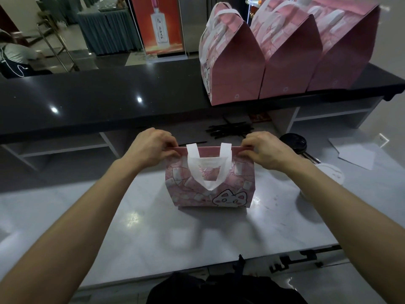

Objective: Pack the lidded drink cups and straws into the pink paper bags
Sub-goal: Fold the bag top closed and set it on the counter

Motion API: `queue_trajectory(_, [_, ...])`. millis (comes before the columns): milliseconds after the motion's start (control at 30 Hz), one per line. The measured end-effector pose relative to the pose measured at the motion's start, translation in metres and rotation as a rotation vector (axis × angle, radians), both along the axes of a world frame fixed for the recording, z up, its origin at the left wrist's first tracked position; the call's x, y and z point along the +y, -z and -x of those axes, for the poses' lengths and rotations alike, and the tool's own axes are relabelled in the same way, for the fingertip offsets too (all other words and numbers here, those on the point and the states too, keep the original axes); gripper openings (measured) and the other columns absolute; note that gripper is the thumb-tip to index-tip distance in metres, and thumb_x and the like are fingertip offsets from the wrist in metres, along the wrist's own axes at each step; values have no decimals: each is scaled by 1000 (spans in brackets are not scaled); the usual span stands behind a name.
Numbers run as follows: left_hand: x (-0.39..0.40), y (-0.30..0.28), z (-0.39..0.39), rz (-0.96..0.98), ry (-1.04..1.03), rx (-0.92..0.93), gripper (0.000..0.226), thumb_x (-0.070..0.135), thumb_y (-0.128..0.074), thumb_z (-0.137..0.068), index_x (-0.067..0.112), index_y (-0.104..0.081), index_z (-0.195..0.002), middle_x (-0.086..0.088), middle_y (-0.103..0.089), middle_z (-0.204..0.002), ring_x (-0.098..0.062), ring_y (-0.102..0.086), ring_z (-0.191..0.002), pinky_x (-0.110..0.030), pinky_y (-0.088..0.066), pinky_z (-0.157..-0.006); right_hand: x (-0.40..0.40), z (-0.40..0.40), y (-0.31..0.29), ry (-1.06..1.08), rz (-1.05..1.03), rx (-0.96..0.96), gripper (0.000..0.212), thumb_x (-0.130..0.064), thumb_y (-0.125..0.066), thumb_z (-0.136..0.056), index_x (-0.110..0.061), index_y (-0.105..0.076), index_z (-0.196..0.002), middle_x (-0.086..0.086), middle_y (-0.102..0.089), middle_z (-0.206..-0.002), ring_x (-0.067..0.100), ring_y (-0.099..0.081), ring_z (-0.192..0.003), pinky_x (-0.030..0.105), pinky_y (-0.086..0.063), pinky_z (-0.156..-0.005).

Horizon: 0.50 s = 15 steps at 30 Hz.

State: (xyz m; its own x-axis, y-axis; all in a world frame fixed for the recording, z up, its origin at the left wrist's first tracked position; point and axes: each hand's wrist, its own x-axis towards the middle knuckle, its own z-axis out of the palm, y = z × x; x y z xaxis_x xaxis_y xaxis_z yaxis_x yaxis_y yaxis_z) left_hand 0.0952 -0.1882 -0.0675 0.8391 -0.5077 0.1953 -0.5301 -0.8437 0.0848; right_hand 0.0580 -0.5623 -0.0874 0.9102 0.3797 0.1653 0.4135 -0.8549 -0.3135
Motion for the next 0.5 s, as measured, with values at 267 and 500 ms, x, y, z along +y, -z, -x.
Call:
queue_trajectory(267, [-13,2,-6,277,-137,49,42,7,-77,-96,31,-74,-130,10,-71,-123,-8,-69,-102,-30,-59,-91,19,38,-14,63,-64,96,14,-40,-78,-93,-27,-82,-95,-13,-75,-84,10,-70,-81,39,-61,-78])
queue_trajectory(500, [-1,22,57,548,-269,14,36,2,-65,-101,21,-65,-131,1,-67,-131,-12,-70,-110,-37,-61,-100,20,85,7,9,-295,152,42,-59,-66,-94,-25,-76,-116,-12,-72,-108,5,-67,-100,29,-57,-90])
